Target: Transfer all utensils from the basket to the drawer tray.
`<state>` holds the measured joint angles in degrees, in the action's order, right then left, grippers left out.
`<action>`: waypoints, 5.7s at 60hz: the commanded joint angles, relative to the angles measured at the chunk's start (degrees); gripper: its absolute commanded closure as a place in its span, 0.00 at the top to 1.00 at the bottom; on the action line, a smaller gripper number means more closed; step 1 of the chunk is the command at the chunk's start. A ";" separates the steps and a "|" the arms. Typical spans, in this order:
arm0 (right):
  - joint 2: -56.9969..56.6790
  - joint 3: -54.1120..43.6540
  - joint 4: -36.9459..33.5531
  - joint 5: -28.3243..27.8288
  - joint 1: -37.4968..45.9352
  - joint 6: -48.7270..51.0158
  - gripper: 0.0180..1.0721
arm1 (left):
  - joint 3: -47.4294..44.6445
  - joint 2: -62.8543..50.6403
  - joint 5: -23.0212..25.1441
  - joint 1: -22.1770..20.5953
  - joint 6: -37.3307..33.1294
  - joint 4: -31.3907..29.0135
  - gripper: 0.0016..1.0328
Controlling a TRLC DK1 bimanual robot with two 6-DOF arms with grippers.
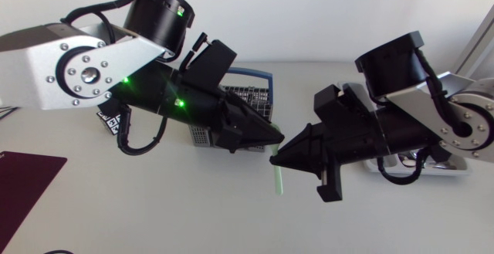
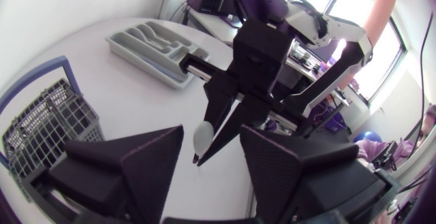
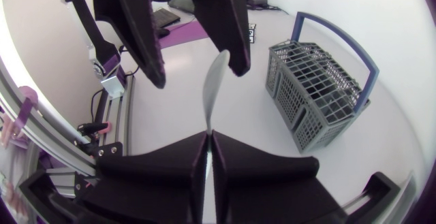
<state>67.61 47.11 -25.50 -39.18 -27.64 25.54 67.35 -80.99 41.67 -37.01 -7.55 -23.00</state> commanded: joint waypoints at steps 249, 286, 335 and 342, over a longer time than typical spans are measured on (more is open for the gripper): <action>33.11 19.16 11.43 29.77 -0.22 -8.31 0.09 | -13.48 -5.41 -33.85 17.33 -4.14 14.22 0.84; 21.86 15.99 12.40 31.88 -0.31 -10.25 0.83 | -13.48 1.98 -33.76 18.47 -3.35 13.86 0.85; -4.33 -1.23 14.33 35.58 16.48 -10.42 0.96 | -20.24 17.89 -34.11 24.27 1.40 12.90 0.95; -9.69 -4.84 15.74 35.66 19.02 -10.07 0.96 | -22.00 20.70 -35.17 25.06 0.08 14.48 0.95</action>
<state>61.19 45.06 -10.68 -4.19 -9.87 16.45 47.77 -62.85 6.94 -12.67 -7.16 -9.34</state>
